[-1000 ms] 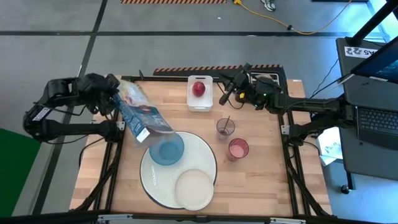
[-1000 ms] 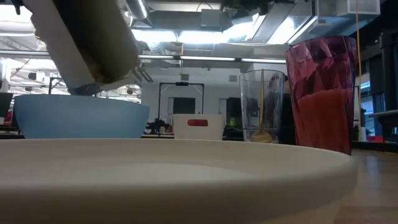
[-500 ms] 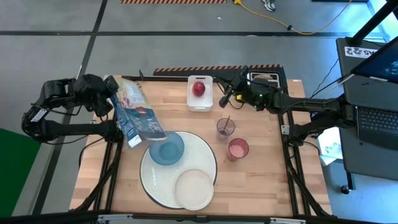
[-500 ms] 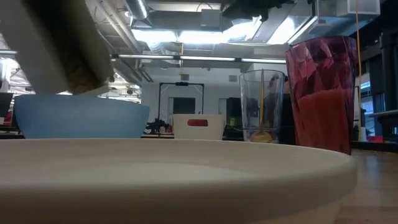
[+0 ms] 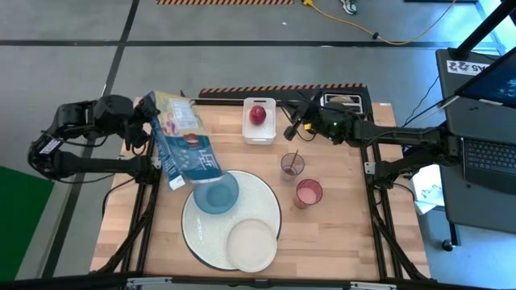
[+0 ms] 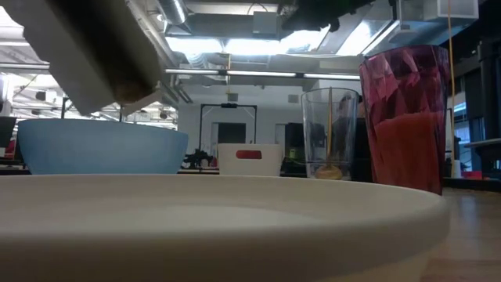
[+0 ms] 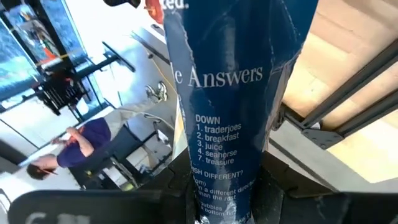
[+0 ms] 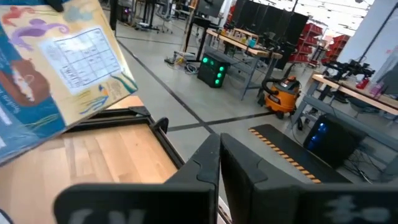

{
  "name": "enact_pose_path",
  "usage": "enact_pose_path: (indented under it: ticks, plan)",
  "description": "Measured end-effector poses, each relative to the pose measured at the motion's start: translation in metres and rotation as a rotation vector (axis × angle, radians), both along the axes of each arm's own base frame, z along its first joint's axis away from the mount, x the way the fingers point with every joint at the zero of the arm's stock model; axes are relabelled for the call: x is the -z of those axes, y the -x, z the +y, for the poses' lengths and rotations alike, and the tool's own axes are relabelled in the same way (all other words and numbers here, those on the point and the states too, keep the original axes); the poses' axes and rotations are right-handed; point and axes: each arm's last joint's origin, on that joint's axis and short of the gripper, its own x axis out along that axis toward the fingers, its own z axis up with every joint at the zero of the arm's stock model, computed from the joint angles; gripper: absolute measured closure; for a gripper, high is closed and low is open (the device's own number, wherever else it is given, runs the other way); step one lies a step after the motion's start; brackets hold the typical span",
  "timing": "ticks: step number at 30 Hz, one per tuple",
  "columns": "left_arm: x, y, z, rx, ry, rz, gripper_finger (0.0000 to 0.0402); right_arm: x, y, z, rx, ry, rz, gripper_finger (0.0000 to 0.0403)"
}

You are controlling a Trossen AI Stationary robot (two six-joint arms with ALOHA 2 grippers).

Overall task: Arrange a breakfast setting
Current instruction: Pour the cereal into the blue bowl

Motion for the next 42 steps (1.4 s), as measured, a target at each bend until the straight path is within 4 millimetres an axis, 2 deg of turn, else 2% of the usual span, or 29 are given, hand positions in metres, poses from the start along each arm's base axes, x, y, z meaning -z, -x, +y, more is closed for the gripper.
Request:
enact_pose_path:
  ticks: [12,18,28,33,42]
  plan:
    - [-0.004,-0.006,-0.003,0.109,-0.062,-0.008,0.0308,0.002,0.001,-0.001,0.031,0.002,0.023,0.0388]
    - [-0.008,-0.01,-0.004,0.148,-0.102,-0.042,0.0308,0.002,0.003,-0.009,0.067,0.003,0.031,0.0388]
    - [0.018,-0.024,-0.005,0.147,-0.157,0.074,0.0308,0.002,0.005,-0.016,0.064,-0.003,0.027,0.0388]
    - [0.016,-0.029,-0.009,0.157,-0.155,-0.014,0.0308,0.003,0.005,-0.015,0.063,-0.005,0.031,0.0388]
    - [0.015,-0.031,-0.014,0.195,-0.194,-0.033,0.0308,0.007,0.005,-0.015,0.064,-0.014,0.071,0.0388]
